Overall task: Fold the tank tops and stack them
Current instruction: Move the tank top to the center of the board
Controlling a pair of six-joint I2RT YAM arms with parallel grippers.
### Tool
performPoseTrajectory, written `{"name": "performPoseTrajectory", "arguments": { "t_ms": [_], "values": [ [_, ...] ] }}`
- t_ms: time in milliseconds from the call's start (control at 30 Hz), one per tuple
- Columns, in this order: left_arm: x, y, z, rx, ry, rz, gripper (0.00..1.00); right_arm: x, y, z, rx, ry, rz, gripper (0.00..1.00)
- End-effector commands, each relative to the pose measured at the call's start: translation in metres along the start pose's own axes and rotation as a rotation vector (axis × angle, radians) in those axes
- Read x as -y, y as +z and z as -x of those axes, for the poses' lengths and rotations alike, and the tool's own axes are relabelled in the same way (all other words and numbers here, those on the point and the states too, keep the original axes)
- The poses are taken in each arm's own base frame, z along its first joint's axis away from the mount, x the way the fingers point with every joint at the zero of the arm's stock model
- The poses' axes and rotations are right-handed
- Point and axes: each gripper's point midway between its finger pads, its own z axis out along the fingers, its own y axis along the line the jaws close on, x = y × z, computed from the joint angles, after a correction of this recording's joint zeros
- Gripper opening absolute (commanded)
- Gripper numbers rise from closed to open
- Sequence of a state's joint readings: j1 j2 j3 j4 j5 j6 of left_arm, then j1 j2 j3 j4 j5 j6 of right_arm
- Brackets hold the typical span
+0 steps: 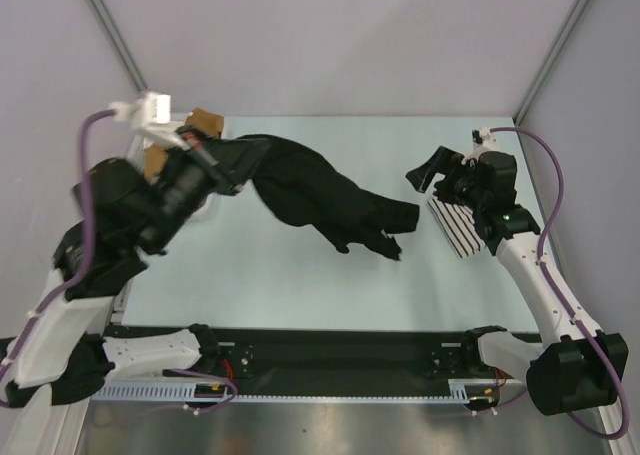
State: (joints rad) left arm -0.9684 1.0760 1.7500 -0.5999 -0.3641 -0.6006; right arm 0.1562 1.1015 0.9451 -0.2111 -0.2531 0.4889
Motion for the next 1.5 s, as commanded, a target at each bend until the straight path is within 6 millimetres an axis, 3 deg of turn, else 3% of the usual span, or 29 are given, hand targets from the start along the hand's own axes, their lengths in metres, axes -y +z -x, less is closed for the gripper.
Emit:
{"name": "performPoseTrajectory", "arguments": {
  "t_ms": [0,33,133,200,300,333,400,467,533,600,633,667,700,733,767,800,900,1000,1033,1100,1133,1167,1233,1267,1300,1333,1467],
  "values": [
    [-0.023,-0.068,0.069,0.239,-0.065,0.049,0.00,-0.019,-0.007,0.018,0.041,-0.050,0.063,0.96],
    [-0.028,-0.078,0.071,0.244,-0.076,0.056,0.00,-0.020,-0.007,0.017,0.038,-0.049,0.068,0.96],
    [-0.029,-0.083,0.065,0.221,-0.080,0.043,0.00,-0.019,-0.004,0.015,0.027,-0.045,0.070,0.96],
    [-0.028,-0.077,0.060,0.210,-0.077,0.044,0.02,-0.019,-0.003,0.012,0.019,-0.043,0.071,0.96],
    [-0.026,-0.050,0.042,0.168,-0.061,0.062,0.06,-0.018,-0.004,0.008,0.010,-0.039,0.071,0.96],
    [-0.029,-0.028,0.022,0.123,-0.043,0.086,0.07,-0.018,-0.005,0.008,0.009,-0.042,0.071,0.96],
    [-0.026,-0.004,0.004,0.101,-0.044,0.083,0.09,-0.015,-0.004,0.005,0.000,-0.041,0.064,0.96],
    [-0.037,0.034,-0.045,0.015,-0.036,0.125,0.06,-0.012,-0.005,0.002,-0.011,-0.043,0.052,0.96],
    [-0.033,0.062,-0.075,-0.028,-0.068,0.093,0.06,-0.008,-0.005,-0.002,-0.020,-0.044,0.036,0.96],
    [-0.041,0.100,-0.137,-0.181,-0.057,0.080,0.07,-0.006,-0.005,-0.005,-0.030,-0.046,0.030,0.96],
    [-0.040,0.114,-0.150,-0.229,-0.065,0.070,0.21,-0.005,-0.006,-0.009,-0.044,-0.046,0.033,0.96],
    [-0.049,0.127,-0.157,-0.278,-0.067,0.078,0.69,-0.005,-0.007,-0.012,-0.054,-0.048,0.037,0.96],
    [-0.079,0.140,-0.205,-0.443,-0.039,0.171,0.77,-0.006,-0.007,-0.015,-0.066,-0.051,0.040,0.97],
    [-0.073,0.149,-0.186,-0.450,-0.031,0.165,0.79,-0.005,-0.009,-0.020,-0.086,-0.050,0.047,0.97],
    [-0.084,0.150,-0.191,-0.481,0.000,0.219,0.82,-0.005,-0.010,-0.024,-0.097,-0.056,0.052,0.97],
    [-0.104,0.146,-0.205,-0.545,0.058,0.300,0.84,-0.006,-0.011,-0.028,-0.111,-0.061,0.059,0.97],
    [-0.122,0.138,-0.186,-0.498,0.105,0.374,0.87,-0.008,-0.009,-0.052,-0.170,-0.085,0.078,0.93],
    [-0.147,0.112,-0.173,-0.466,0.099,0.409,0.88,-0.006,0.000,-0.079,-0.244,-0.118,0.063,0.89],
    [-0.161,0.094,-0.168,-0.452,0.096,0.435,0.89,-0.014,0.004,-0.093,-0.283,-0.140,0.080,0.88],
    [-0.175,0.077,-0.165,-0.437,0.104,0.460,0.89,-0.011,0.018,-0.112,-0.340,-0.169,0.052,0.83],
    [-0.195,0.064,-0.178,-0.463,0.111,0.507,0.89,-0.018,0.021,-0.123,-0.370,-0.194,0.059,0.82],
    [-0.197,0.050,-0.170,-0.432,0.111,0.510,0.89,-0.019,0.025,-0.131,-0.391,-0.213,0.046,0.81],
    [-0.225,0.029,-0.190,-0.472,0.116,0.571,0.89,-0.005,0.040,-0.145,-0.423,-0.258,-0.052,0.82],
    [-0.230,0.021,-0.192,-0.475,0.107,0.570,0.89,-0.004,0.043,-0.157,-0.449,-0.277,-0.073,0.83],
    [-0.238,0.016,-0.198,-0.488,0.099,0.583,0.89,0.009,0.049,-0.164,-0.463,-0.280,-0.142,0.83],
    [-0.264,0.003,-0.215,-0.526,0.085,0.638,0.89,0.014,0.051,-0.169,-0.472,-0.270,-0.168,0.82],
    [-0.295,-0.009,-0.249,-0.586,0.007,0.632,0.84,0.027,0.053,-0.184,-0.467,-0.305,-0.236,0.77]
  ]
}}
